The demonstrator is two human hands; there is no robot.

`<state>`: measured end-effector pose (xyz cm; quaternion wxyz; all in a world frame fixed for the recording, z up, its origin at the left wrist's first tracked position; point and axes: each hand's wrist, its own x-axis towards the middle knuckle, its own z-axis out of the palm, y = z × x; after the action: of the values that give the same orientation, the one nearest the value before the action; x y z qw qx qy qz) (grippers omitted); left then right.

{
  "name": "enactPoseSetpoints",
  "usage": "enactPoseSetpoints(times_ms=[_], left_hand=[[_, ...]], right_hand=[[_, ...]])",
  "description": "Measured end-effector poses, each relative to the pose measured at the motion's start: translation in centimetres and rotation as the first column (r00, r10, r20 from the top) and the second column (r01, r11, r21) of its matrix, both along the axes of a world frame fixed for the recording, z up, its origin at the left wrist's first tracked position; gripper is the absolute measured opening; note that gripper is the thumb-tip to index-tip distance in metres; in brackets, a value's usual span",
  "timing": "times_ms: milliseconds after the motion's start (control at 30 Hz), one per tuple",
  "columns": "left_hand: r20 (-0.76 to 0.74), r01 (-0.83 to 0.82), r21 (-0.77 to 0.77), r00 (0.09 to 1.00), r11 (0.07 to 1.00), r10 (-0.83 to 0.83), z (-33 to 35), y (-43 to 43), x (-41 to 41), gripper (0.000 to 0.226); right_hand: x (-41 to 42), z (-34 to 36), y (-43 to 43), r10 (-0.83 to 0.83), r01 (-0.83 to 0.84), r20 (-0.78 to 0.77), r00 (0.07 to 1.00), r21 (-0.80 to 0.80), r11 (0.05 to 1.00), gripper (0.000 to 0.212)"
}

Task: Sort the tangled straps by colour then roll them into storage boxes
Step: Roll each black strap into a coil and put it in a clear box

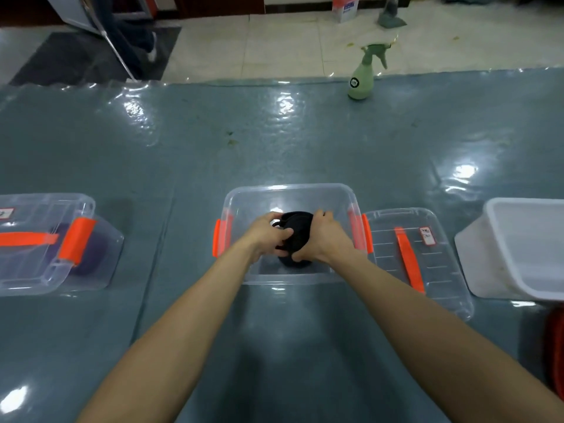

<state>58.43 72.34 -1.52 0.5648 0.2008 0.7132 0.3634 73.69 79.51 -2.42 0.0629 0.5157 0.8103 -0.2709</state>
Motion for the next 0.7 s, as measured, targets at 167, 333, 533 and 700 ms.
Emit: enactPoseSetpoints(times_ms=[167, 333, 533, 700], left_hand=[[-0.156, -0.084, -0.058, 0.985, 0.995, 0.074, -2.5, 0.9, -0.9, 0.053], [-0.299, -0.044, -0.088, 0.954, 0.995, 0.015, -4.0, 1.4, -1.5, 0.048], [-0.531, 0.086, -0.155, 0.833, 0.984, -0.157, -4.8, 2.1, -0.7, 0.038], [-0.636, 0.082, -0.252, 0.737, 0.964, -0.229, -4.2, 2.6, -0.1, 0.032]], right_hand=[[-1.4, -0.9, 0.4, 0.070, -0.073, 0.093, 0.993, 0.030, 0.997, 0.110], [-2.3, -1.3, 0.5, 0.103, -0.109, 0.167, 0.981, 0.030, 0.994, 0.107], [-2.9, -2.2, 0.6, 0.116, -0.117, 0.230, 0.966, -0.010, 0.993, 0.101], [-3.1, -1.6, 1.2, 0.174, -0.150, 0.284, 0.943, -0.105, 0.983, 0.110]])
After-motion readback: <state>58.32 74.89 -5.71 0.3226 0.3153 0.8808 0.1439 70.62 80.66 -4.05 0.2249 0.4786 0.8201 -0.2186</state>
